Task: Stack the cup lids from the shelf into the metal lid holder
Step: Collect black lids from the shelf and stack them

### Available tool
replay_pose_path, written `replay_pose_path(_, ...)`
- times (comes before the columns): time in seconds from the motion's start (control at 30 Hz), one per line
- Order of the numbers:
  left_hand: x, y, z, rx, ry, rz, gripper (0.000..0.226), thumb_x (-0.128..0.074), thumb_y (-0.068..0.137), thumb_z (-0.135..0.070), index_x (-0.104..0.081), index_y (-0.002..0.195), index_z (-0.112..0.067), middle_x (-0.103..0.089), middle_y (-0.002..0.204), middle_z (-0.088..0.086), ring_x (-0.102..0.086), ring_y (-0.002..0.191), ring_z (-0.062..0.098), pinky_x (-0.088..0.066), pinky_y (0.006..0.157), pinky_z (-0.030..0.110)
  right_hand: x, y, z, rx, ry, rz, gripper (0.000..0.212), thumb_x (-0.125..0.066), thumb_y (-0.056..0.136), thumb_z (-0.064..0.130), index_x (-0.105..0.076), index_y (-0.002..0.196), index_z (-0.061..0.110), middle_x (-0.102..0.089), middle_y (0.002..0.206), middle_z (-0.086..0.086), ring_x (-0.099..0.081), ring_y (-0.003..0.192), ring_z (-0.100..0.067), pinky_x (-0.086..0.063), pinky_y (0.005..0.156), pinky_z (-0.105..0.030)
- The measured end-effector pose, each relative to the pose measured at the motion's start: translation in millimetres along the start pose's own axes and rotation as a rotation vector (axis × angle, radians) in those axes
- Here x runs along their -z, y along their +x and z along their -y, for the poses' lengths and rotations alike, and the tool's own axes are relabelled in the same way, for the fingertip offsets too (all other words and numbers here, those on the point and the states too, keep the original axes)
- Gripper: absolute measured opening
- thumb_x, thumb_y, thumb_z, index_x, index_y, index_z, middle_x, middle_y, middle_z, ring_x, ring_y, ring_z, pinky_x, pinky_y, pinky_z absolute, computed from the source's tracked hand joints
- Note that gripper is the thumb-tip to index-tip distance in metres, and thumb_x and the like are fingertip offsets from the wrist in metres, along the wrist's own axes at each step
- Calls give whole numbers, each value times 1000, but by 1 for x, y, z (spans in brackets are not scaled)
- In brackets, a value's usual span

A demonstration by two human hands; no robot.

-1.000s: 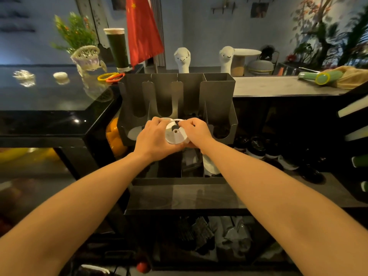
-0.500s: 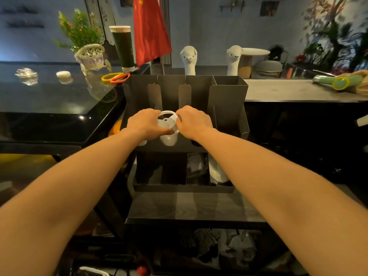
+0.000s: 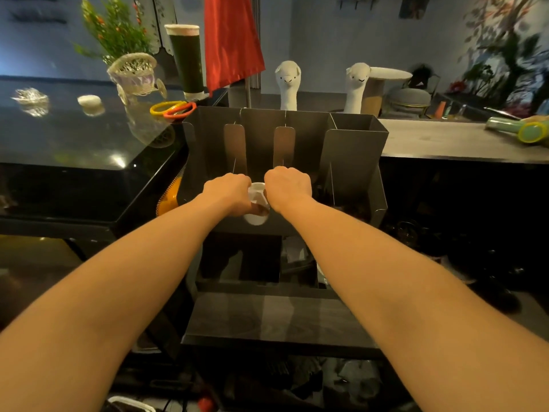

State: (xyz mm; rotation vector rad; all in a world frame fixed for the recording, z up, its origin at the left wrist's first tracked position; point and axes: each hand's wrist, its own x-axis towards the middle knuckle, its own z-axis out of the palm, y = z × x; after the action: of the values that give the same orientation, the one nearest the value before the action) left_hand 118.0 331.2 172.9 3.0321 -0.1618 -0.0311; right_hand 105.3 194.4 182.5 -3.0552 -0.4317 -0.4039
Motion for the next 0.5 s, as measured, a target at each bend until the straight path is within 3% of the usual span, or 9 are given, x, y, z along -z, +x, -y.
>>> replay_pose_path(0.37, -6, 6, 2, -4, 25, -4, 67, -72, 74, -67, -54, 122, -23, -62, 103, 0, -59, 91, 18, -53, 80, 38, -2, 2, 3, -85, 110, 29, 26, -66, 93, 23, -62, 117, 12, -63, 100, -8, -55, 80, -21, -44, 68, -31)
replay_pose_path(0.5, -7, 7, 0, -17, 113, -4, 71, -68, 74, -71, -52, 125, -24, -61, 119, 1, -48, 119, 27, -48, 94, 48, -4, 3, 6, -74, 61, 28, 31, -69, 91, 22, -63, 120, 12, -64, 111, -10, -63, 97, -25, -45, 71, -33)
